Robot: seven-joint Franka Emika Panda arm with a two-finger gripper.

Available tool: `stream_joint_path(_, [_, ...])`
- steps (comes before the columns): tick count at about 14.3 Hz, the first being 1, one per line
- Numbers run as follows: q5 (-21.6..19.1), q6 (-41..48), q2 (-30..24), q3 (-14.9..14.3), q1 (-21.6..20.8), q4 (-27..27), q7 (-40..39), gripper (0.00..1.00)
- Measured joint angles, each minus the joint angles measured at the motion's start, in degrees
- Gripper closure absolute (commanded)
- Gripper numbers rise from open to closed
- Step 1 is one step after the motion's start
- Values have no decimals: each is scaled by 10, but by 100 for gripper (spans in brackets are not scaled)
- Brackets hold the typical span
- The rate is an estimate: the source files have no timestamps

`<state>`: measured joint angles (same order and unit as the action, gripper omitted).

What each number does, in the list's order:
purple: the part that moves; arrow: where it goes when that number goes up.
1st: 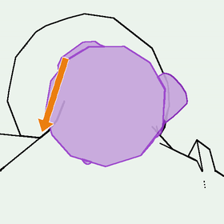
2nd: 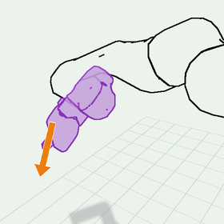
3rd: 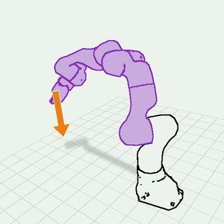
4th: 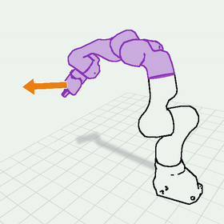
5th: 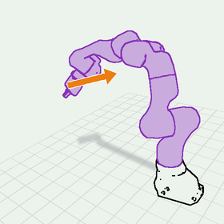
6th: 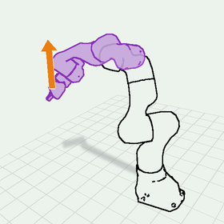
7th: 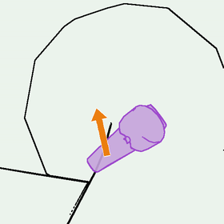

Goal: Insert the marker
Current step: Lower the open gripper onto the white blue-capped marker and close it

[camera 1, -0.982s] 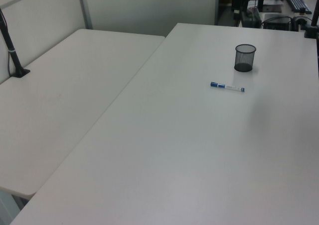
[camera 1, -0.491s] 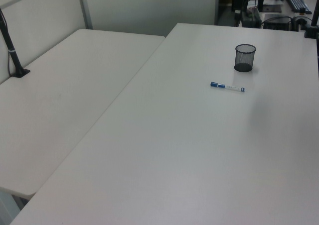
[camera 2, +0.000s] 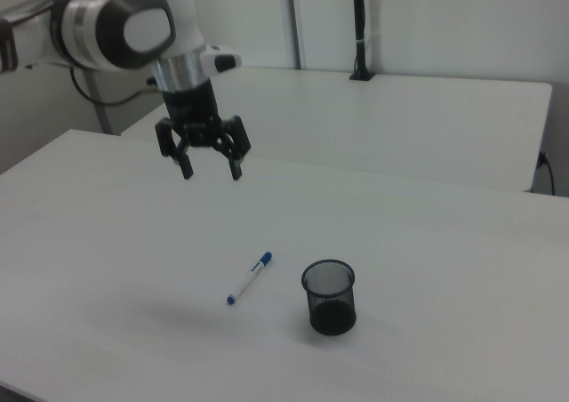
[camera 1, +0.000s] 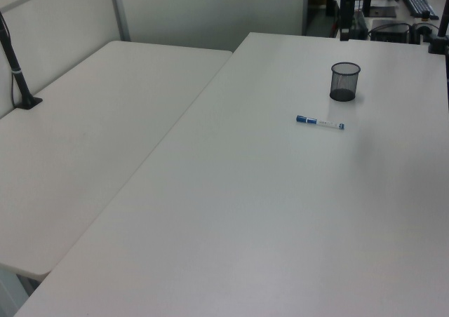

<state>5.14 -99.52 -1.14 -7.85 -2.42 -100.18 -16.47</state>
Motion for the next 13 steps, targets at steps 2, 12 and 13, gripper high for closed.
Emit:
stream_joint_path(2, [3, -58, 3, 0, 0, -45, 15, 0])
stream_joint_path(12, [5, -312, 121, 0, 1, -145, 107, 16])
stream_joint_path(13, [5, -335, 138, 0, 1, -145, 118, 24])
